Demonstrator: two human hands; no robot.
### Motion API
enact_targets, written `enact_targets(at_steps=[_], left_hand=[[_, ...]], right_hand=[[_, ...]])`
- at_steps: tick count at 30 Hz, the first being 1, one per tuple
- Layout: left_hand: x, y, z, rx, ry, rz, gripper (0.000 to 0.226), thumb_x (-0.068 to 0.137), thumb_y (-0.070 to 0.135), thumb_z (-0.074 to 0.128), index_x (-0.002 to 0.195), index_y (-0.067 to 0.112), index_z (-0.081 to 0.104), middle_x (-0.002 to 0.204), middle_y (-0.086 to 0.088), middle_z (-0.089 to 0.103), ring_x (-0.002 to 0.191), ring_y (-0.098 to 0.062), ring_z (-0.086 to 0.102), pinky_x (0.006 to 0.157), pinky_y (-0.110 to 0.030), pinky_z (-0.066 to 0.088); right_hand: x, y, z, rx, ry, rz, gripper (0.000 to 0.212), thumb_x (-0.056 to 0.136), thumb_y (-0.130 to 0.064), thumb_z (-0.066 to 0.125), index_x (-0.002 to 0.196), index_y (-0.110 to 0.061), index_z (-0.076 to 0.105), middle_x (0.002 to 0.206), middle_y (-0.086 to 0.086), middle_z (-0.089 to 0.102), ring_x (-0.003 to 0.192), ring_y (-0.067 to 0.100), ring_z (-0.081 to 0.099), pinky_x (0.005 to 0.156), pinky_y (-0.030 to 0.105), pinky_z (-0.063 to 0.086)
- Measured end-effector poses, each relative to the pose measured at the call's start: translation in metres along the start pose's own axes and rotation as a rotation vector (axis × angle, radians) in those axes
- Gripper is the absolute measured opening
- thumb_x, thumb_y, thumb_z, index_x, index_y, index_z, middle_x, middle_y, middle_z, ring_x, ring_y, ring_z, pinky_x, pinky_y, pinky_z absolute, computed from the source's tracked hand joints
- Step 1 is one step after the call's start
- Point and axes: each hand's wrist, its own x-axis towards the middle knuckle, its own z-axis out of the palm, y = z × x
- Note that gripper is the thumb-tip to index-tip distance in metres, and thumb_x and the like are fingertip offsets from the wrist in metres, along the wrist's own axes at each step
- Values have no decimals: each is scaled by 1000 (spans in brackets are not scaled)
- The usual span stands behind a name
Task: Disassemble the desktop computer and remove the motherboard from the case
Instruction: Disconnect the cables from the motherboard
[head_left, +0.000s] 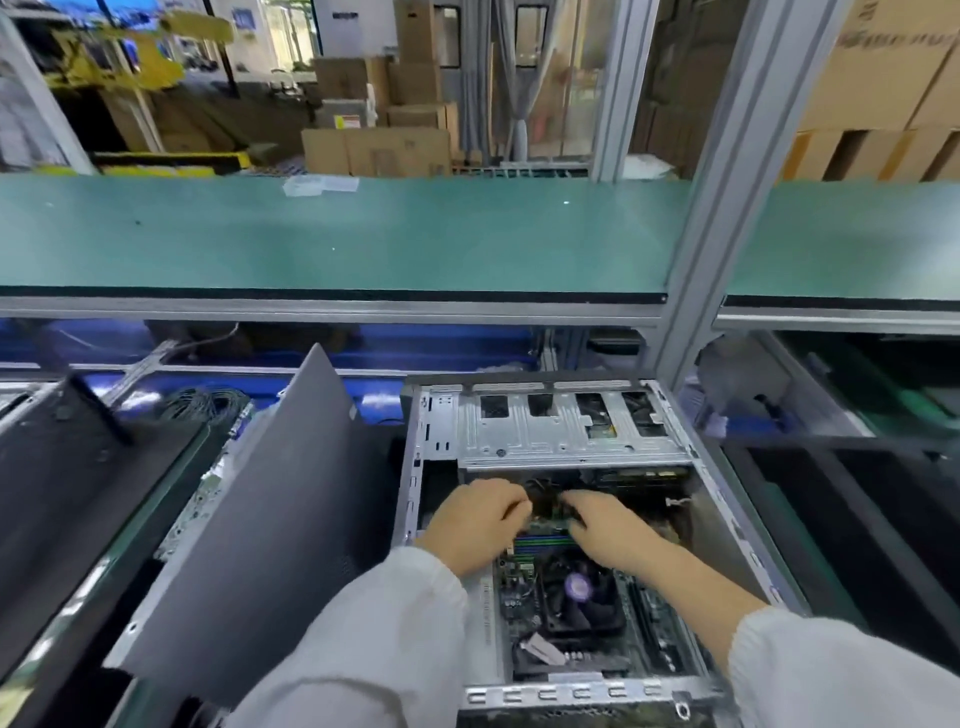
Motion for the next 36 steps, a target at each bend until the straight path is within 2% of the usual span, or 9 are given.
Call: enact_targets(at_steps=[3, 7, 13, 17, 21, 25, 27, 31, 36], left_hand=[[-4, -8, 12, 262, -28, -65, 44, 97, 46, 34, 81, 18, 64, 73, 2, 62, 70, -20, 59, 64, -30, 44], [1, -6, 14, 235, -57, -148, 43, 94, 50, 38, 82, 20, 65, 67, 5, 61, 66, -17, 60, 65, -29, 47], [6, -3, 15, 206, -129, -281, 34, 90, 45, 45, 74, 22, 66, 70, 4, 67, 70, -16, 62, 70, -29, 50], [10, -6, 18, 209, -183, -315, 34, 90, 45, 46, 83, 21, 70, 78, 0, 70, 76, -19, 64, 69, -28, 47], [24, -11, 15, 55, -360, -350, 34, 92, 39, 48, 93, 12, 69, 98, -10, 71, 83, -21, 63, 76, -31, 46], [55, -16, 14, 33, -431, -351, 30, 97, 21, 42, 116, 0, 52, 119, -20, 57, 101, -28, 56, 81, -36, 41], [69, -16, 18, 55, -478, -346, 32, 99, 18, 40, 124, -1, 46, 128, -20, 52, 107, -29, 52, 83, -34, 37], [80, -26, 27, 96, -495, -361, 33, 101, 15, 35, 127, 0, 47, 132, -17, 51, 116, -31, 49, 82, -29, 34], [84, -43, 31, 104, -473, -400, 36, 100, 17, 38, 134, 8, 45, 138, -14, 48, 121, -29, 47, 92, -31, 38]], right_hand=[[13, 5, 15, -35, -2, -6, 39, 98, -17, 40, 134, -7, 46, 135, 13, 49, 120, 28, 49, 94, 33, 42], [33, 13, 22, -62, 30, -13, 32, 98, -17, 40, 124, -2, 51, 123, 17, 55, 113, 30, 52, 90, 32, 41], [53, 36, 23, -197, 69, -35, 41, 96, -39, 47, 133, -22, 45, 122, 9, 63, 109, 27, 60, 78, 32, 44], [63, 42, 34, -154, 104, -38, 45, 92, -49, 50, 132, -28, 46, 116, 5, 65, 102, 24, 63, 64, 26, 35], [71, 44, 38, -61, 65, -26, 33, 93, -44, 49, 124, -33, 48, 83, -9, 63, 67, 16, 53, 46, 21, 26], [78, 49, 43, -143, 79, -96, 20, 93, -40, 44, 107, -30, 54, 102, 1, 66, 74, 18, 57, 42, 17, 31], [79, 50, 47, -129, 99, -61, 15, 92, -40, 44, 98, -29, 53, 103, 6, 65, 89, 23, 61, 47, 13, 37], [82, 49, 48, -82, 52, -26, 29, 94, -37, 45, 122, -31, 45, 108, 10, 64, 94, 27, 62, 68, 28, 46], [81, 50, 48, -163, 59, -45, 31, 97, -31, 43, 128, -29, 46, 107, 8, 65, 95, 28, 64, 74, 32, 50]])
